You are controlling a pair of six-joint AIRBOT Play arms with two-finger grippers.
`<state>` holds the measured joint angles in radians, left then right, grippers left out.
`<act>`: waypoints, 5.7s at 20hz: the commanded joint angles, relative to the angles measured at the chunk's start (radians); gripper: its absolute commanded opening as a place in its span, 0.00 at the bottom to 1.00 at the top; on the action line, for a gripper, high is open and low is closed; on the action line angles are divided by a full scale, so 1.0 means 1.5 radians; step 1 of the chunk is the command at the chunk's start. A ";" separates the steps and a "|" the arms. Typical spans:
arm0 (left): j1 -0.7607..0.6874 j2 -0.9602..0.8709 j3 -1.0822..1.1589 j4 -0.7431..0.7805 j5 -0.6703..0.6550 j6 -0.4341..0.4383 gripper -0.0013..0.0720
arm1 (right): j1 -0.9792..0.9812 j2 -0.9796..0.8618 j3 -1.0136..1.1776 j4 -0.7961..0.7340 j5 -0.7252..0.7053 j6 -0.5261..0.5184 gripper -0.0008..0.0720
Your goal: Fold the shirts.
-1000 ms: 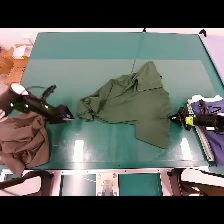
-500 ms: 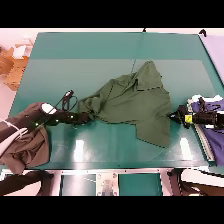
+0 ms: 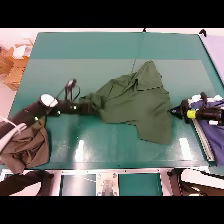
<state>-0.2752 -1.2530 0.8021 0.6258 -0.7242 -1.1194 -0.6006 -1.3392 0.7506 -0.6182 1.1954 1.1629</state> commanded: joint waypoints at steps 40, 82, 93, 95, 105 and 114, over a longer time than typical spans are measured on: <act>0.223 -0.339 0.393 -0.093 0.000 0.017 0.05 | 0.222 -0.183 0.319 0.163 -0.269 -0.047 0.04; 0.331 -0.107 -0.064 0.059 -0.245 -0.018 0.05 | -0.209 0.153 -0.125 -0.048 0.023 -0.055 0.55; 0.331 -0.107 -0.064 0.028 -0.233 -0.003 0.05 | -0.109 0.131 -0.212 -0.065 -0.110 -0.138 0.54; 0.331 -0.107 -0.064 0.025 -0.233 -0.003 0.05 | -0.076 0.100 -0.206 -0.064 -0.135 -0.138 0.54; 0.331 -0.107 -0.064 0.011 -0.232 -0.004 0.05 | -0.038 0.055 -0.165 -0.011 -0.134 -0.156 0.37; 0.332 -0.079 0.043 -0.049 -0.380 0.000 0.05 | 0.004 0.098 -0.061 0.144 0.116 -0.166 0.04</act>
<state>0.2222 -1.3994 0.7784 0.6117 -1.1587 -1.1198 -0.5911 -1.2350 0.5747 -0.5404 1.1591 0.9131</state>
